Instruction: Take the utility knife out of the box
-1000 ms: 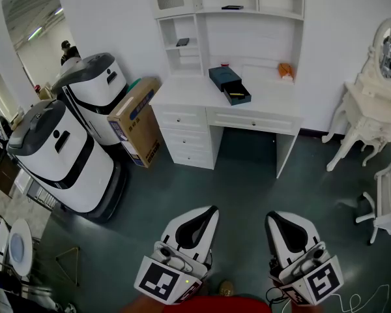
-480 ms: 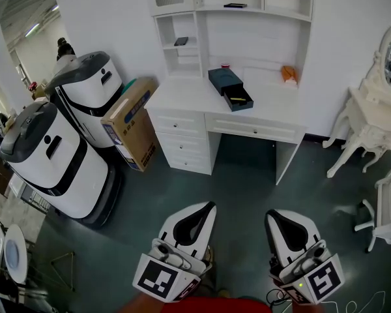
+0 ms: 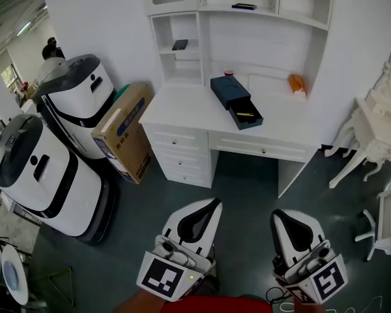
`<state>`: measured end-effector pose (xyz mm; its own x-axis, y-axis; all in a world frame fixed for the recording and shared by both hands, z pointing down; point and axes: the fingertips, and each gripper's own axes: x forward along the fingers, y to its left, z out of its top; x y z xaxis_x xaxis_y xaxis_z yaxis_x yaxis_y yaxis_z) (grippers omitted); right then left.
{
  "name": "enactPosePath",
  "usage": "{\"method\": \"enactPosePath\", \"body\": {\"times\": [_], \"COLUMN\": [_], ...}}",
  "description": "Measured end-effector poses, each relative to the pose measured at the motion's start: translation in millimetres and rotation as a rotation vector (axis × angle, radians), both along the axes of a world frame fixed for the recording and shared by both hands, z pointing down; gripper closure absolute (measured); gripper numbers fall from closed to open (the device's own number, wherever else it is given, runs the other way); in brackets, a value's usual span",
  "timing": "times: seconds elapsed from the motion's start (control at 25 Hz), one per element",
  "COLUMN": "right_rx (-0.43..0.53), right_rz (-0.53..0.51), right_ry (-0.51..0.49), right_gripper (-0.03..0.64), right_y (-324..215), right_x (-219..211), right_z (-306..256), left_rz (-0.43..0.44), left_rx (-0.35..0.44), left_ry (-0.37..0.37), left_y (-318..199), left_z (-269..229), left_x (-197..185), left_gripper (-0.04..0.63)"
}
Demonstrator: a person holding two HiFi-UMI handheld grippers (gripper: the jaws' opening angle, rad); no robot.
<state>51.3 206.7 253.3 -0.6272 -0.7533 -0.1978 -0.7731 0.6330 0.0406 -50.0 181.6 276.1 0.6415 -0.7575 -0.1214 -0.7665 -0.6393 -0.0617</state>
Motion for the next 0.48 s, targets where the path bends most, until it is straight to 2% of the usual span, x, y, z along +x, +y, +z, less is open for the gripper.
{"method": "enactPosePath", "body": {"times": [0.48], "right_rx": [-0.007], "right_rz": [0.034], "right_ry": [0.03], "right_gripper": [0.623], "right_y": [-104.7], "right_x": [-33.3], "right_z": [0.4], "left_rz": [0.03], "left_rx": [-0.012], "left_ry": [0.018], "left_y": [-105.5], "left_z": [2.6], "left_x": [-36.9], "left_gripper": [0.558]}}
